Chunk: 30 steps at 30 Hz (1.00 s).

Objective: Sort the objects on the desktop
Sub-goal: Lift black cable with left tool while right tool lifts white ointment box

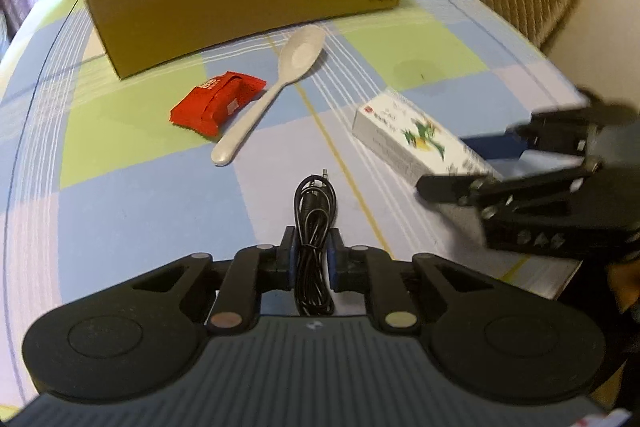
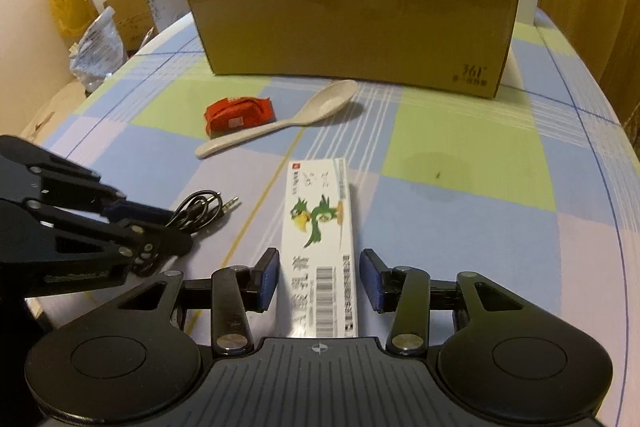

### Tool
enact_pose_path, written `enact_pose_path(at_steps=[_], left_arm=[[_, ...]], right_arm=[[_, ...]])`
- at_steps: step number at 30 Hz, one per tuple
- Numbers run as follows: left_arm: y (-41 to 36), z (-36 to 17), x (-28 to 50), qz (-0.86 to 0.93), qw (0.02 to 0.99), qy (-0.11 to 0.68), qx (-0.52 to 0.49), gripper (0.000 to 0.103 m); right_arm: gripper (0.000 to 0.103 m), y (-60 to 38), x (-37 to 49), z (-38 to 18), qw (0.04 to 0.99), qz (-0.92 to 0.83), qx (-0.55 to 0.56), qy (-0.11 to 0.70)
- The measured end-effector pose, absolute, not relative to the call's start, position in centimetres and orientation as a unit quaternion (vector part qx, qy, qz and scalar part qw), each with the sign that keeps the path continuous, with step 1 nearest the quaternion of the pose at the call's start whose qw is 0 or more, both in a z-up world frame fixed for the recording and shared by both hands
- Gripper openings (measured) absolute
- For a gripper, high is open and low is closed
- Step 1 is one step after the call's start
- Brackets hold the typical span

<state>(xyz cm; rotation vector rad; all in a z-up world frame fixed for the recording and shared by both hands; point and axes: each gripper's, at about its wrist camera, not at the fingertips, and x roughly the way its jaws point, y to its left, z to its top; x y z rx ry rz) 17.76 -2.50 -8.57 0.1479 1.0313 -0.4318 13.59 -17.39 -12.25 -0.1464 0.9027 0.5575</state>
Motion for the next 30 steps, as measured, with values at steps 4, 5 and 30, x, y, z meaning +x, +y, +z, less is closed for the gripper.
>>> enact_pose_path(at_steps=[4,5,30], left_arm=[[-2.4,-8.4,17.9,-0.188,0.853,0.486,0.037,0.011],[-2.4,-8.4,17.9,-0.185,0.854,0.486,0.031,0.011],[-3.6,-3.9,13.9,-0.165,0.872,0.461,0.001,0.011]], right_arm=[[0.041,-17.2,13.8,-12.6,0.863,0.258,-0.063,0.430],[0.036,-17.0,13.7,-12.6,0.863,0.258,-0.069,0.429],[0.035,-20.9,10.5,-6.5,0.897,0.204,-0.004,0.392]])
